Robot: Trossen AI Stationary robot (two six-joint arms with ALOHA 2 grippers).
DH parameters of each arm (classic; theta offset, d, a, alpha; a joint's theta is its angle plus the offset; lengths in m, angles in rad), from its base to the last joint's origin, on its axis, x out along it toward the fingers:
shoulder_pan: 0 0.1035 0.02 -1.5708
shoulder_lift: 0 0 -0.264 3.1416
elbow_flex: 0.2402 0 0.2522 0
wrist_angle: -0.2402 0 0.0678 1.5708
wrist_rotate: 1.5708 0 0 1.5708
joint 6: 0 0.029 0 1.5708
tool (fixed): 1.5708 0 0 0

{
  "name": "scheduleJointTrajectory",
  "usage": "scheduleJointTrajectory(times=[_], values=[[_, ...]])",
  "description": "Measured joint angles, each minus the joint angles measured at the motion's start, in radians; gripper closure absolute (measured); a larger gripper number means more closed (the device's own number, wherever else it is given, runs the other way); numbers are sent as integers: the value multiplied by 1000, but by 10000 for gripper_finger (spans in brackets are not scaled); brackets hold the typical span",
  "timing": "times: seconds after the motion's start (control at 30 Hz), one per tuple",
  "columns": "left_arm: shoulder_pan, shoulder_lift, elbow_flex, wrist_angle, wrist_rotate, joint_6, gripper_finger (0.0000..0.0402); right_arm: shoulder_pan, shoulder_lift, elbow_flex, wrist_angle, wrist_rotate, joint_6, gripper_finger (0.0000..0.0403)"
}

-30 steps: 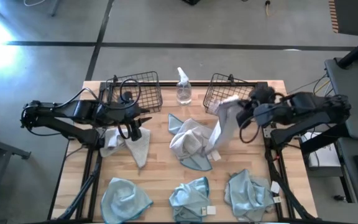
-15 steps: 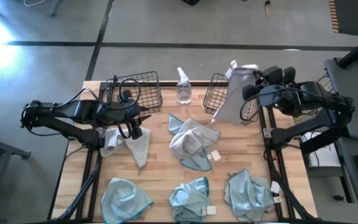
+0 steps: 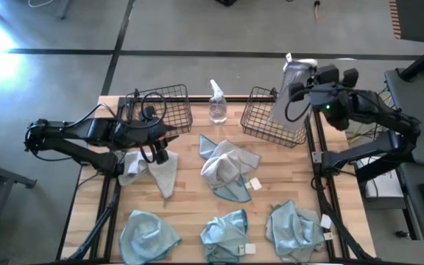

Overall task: Sort microfiber towel by color & place in baskets
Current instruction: Put the gray microfiber towel into the right black wire basket

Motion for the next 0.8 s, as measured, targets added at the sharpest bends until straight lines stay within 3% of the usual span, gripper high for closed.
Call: scheduleJointTrajectory(times=[0.27, 0.8], values=[[0, 0, 0, 0, 0, 0, 287, -1, 2, 0, 41, -64, -62, 381], [1, 0, 0, 0, 0, 0, 287, -1, 2, 0, 37, -64, -65, 366]])
